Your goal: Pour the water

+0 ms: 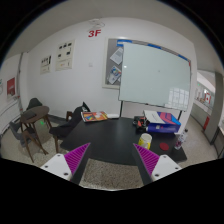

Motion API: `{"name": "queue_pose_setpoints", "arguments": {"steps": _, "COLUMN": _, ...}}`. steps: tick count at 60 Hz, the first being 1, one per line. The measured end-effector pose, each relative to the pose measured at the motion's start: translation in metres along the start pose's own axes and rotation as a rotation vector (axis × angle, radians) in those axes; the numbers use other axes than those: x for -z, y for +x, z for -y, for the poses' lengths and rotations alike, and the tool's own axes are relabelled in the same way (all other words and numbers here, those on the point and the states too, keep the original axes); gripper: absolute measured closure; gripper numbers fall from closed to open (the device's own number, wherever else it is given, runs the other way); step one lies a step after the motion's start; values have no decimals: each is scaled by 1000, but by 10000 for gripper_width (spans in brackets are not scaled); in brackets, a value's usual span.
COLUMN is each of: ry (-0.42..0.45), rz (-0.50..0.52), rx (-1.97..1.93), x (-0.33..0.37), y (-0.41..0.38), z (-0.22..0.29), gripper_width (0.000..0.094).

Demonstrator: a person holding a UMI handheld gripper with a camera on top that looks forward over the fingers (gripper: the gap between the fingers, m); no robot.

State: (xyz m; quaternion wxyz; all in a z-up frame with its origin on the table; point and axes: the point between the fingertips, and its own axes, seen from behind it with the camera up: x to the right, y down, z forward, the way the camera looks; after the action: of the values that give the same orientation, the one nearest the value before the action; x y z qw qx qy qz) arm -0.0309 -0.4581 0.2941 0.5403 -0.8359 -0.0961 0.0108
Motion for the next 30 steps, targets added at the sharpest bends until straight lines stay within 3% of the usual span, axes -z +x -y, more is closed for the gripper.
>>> {"name": "queue_pose_setpoints", "arguments": {"steps": 9, "ry": -29, "rz": -25, "rx": -26, "x": -2, "y": 25, "z": -17, "gripper_width": 91}}
{"name": "queue_pose_setpoints", "arguments": {"steps": 16, "ry": -80, "rz": -50, "rx": -43, "x": -12, "y": 87, "z": -40, "gripper_width": 91}}
{"name": "queue_pose_setpoints", "arguments": {"steps": 30, "ry": -149, "rz": -164, "rx": -91, "x": -58, "y": 222, "z": -143, "gripper_width": 91}}
